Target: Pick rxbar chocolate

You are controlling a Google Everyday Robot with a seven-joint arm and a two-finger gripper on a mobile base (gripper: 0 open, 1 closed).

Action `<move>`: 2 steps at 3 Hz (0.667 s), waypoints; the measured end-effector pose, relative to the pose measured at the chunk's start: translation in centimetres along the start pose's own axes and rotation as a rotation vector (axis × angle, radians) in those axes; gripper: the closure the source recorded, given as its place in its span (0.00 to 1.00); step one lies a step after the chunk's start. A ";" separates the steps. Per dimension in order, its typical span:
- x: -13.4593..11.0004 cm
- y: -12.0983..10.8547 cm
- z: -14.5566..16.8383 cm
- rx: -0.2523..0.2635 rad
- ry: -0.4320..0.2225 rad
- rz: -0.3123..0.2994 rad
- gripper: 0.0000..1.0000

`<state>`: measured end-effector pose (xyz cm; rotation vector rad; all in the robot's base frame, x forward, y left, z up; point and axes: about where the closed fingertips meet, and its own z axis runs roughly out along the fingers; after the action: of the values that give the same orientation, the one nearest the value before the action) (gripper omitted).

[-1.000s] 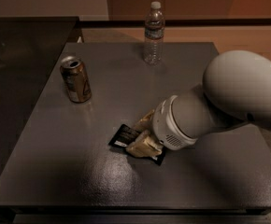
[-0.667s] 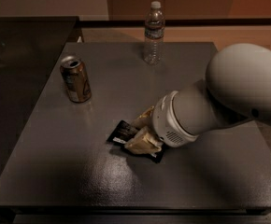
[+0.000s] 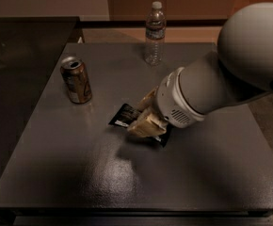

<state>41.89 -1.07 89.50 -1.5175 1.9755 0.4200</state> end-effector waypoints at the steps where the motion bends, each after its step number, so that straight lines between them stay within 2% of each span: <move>1: -1.0 -1.6 -1.8 0.030 0.015 0.005 1.00; 2: -2.9 -3.4 -6.0 0.086 0.033 -0.012 1.00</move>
Offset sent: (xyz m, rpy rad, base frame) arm 0.0300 -0.0307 0.0760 -0.0640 -0.0664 -0.0708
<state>43.90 -3.40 96.29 -1.4902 1.9835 0.3025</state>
